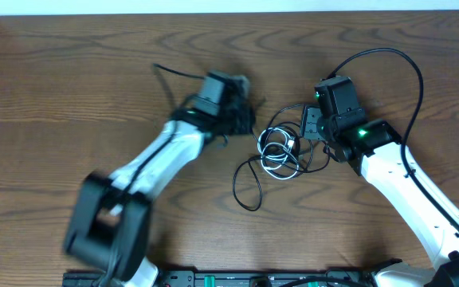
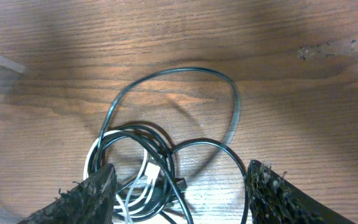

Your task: Untangle cables

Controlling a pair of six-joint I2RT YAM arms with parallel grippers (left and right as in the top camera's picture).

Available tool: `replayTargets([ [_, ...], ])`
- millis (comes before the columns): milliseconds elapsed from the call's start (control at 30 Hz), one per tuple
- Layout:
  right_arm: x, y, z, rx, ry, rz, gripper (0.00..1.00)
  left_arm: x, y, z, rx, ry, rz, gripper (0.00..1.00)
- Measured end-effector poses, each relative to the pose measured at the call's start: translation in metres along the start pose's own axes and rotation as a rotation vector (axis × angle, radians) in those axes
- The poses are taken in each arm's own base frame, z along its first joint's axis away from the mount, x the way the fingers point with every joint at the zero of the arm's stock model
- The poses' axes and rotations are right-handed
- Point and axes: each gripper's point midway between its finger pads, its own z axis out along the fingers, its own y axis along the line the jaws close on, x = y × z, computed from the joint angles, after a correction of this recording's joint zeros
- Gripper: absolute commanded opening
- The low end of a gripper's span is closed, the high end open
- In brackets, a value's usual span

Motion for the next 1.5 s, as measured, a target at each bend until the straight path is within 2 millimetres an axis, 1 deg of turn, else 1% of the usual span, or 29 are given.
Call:
replayTargets([
  [67, 0.0, 0.0, 0.0, -0.001, -0.002, 0.0, 0.67, -0.034, -0.026, -0.053, 0.077, -0.137, 0.034, 0.08],
  [133, -0.001, 0.001, 0.0, -0.002, -0.005, 0.0, 0.69, -0.048, -0.051, -0.088, 0.138, -0.204, 0.073, 0.08],
  [167, -0.001, 0.001, 0.0, -0.002, -0.004, 0.0, 0.7, -0.045, -0.053, -0.089, 0.147, -0.195, 0.073, 0.07],
  [200, -0.001, 0.0, 0.0, -0.002, -0.004, 0.0, 0.7, -0.045, -0.05, -0.085, 0.142, -0.188, 0.067, 0.08],
  [233, 0.0, 0.0, 0.001, -0.001, -0.002, 0.0, 0.72, -0.049, -0.049, -0.086, 0.145, -0.203, 0.07, 0.07],
  [267, 0.002, 0.0, 0.004, 0.002, 0.009, -0.001, 0.75, -0.058, -0.046, -0.089, 0.146, -0.237, 0.073, 0.07],
  [300, 0.008, 0.001, 0.012, 0.004, 0.038, -0.003, 0.75, -0.069, -0.038, -0.098, 0.131, -0.282, 0.066, 0.07],
  [367, 0.017, 0.004, 0.024, -0.009, 0.082, -0.009, 0.74, -0.086, -0.006, -0.116, 0.015, -0.362, 0.019, 0.07],
  [433, 0.025, 0.005, 0.032, -0.01, 0.117, -0.013, 0.67, -0.102, 0.042, -0.15, -0.149, -0.461, -0.061, 0.07],
  [467, 0.027, 0.005, 0.034, -0.012, 0.126, -0.009, 0.66, -0.109, 0.068, -0.167, -0.215, -0.508, -0.122, 0.07],
  [567, 0.027, 0.001, 0.037, -0.005, 0.136, 0.022, 0.68, -0.114, 0.127, -0.202, -0.313, -0.588, -0.313, 0.07],
  [600, 0.027, -0.002, 0.038, 0.001, 0.14, 0.043, 0.68, -0.112, 0.144, -0.212, -0.341, -0.607, -0.373, 0.07],
  [633, 0.027, -0.003, 0.04, 0.002, 0.142, 0.057, 0.68, -0.108, 0.154, -0.217, -0.358, -0.609, -0.419, 0.08],
  [700, 0.028, 0.0, 0.045, -0.019, 0.152, 0.081, 0.69, -0.099, 0.166, -0.219, -0.382, -0.592, -0.484, 0.07],
  [800, 0.029, 0.012, 0.052, -0.073, 0.163, 0.091, 0.72, -0.079, 0.168, -0.21, -0.401, -0.514, -0.54, 0.07],
  [833, 0.029, 0.014, 0.054, -0.084, 0.161, 0.093, 0.72, -0.076, 0.167, -0.207, -0.402, -0.5, -0.543, 0.07],
  [900, 0.024, 0.026, 0.066, -0.138, 0.149, 0.099, 0.72, -0.067, 0.161, -0.199, -0.399, -0.454, -0.543, 0.07],
  [967, 0.022, 0.038, 0.079, -0.189, 0.137, 0.101, 0.72, -0.065, 0.151, -0.191, -0.383, -0.425, -0.514, 0.07],
  [1000, 0.023, 0.048, 0.087, -0.224, 0.135, 0.096, 0.72, -0.063, 0.145, -0.186, -0.377, -0.407, -0.496, 0.08],
  [1067, 0.029, 0.065, 0.098, -0.273, 0.141, 0.079, 0.71, -0.061, 0.134, -0.178, -0.361, -0.384, -0.462, 0.07],
  [1100, 0.036, 0.072, 0.105, -0.29, 0.153, 0.067, 0.71, -0.06, 0.13, -0.176, -0.356, -0.376, -0.447, 0.07],
  [1167, 0.046, 0.08, 0.112, -0.299, 0.173, 0.051, 0.71, -0.059, 0.122, -0.17, -0.346, -0.359, -0.413, 0.07],
  [1200, 0.055, 0.089, 0.117, -0.317, 0.187, 0.032, 0.71, -0.057, 0.118, -0.167, -0.342, -0.343, -0.39, 0.07],
  [1267, 0.058, 0.099, 0.116, -0.341, 0.182, 0.014, 0.71, -0.052, 0.112, -0.163, -0.339, -0.317, -0.371, 0.07],
  [1300, 0.054, 0.111, 0.114, -0.373, 0.152, -0.001, 0.7, -0.05, 0.111, -0.161, -0.34, -0.307, -0.365, 0.08],
  [1367, 0.054, 0.124, 0.111, -0.396, 0.128, -0.026, 0.63, -0.043, 0.107, -0.157, -0.341, -0.277, -0.351, 0.08],
  [1400, 0.056, 0.126, 0.11, -0.391, 0.125, -0.034, 0.55, -0.038, 0.106, -0.153, -0.342, -0.255, -0.35, 0.07],
  [1467, 0.06, 0.131, 0.109, -0.378, 0.117, -0.053, 0.5, -0.027, 0.101, -0.146, -0.343, -0.214, -0.345, 0.08],
  [1500, 0.062, 0.132, 0.109, -0.361, 0.107, -0.068, 0.44, -0.024, 0.097, -0.144, -0.341, -0.198, -0.336, 0.07],
])
